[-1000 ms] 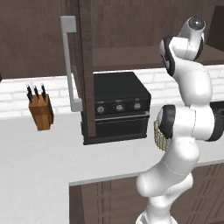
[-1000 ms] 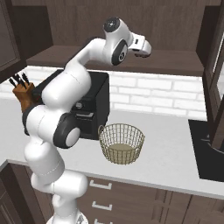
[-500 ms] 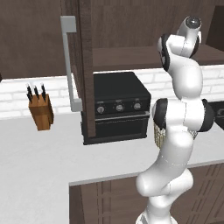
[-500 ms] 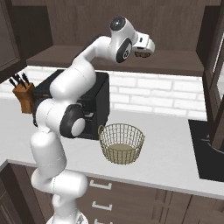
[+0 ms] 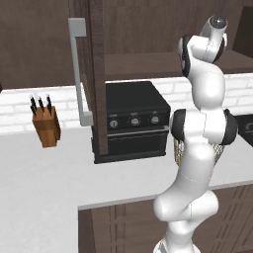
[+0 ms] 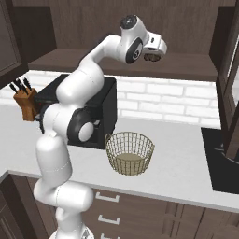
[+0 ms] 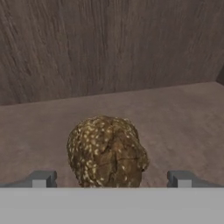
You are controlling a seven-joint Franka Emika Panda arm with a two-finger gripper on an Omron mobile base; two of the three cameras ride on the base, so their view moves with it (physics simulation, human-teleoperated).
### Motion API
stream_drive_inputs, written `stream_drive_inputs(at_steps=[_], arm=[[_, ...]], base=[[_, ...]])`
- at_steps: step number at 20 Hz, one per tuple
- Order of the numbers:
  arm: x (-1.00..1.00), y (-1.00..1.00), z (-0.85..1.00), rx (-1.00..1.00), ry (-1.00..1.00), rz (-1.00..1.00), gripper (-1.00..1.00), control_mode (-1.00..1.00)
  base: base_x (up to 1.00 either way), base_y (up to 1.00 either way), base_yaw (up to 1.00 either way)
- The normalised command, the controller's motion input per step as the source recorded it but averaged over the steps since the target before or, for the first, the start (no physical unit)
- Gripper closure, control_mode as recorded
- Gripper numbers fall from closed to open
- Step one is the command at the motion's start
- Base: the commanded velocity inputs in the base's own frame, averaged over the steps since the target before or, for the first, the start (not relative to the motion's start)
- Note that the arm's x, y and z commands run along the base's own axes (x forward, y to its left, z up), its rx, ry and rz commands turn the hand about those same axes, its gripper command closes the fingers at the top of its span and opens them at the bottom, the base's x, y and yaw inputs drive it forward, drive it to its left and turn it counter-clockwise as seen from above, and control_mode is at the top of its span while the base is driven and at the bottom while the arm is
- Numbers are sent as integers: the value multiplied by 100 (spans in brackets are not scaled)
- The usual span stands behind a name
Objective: Open the cabinet, pick up the bread from the cabinet and place it in the basket. Then move the basket to the dining counter.
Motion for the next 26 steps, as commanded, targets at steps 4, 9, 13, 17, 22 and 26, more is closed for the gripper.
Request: stream_drive_inputs(at_steps=[4, 9, 13, 17, 22, 26], arm=[[13, 0, -19, 0, 5, 0, -100, -100], [19, 0, -18, 0, 1, 0, -100, -100], [16, 0, 0, 0, 0, 3, -100, -100], [20, 0, 0, 0, 0, 4, -100, -100], [15, 0, 0, 0, 0, 3, -100, -100], [4, 0, 0, 0, 0, 0, 100, -100]], base=[[0, 0, 0], [0, 0, 0], [0, 0, 0], [0, 0, 0], [0, 0, 0], [0, 0, 0]])
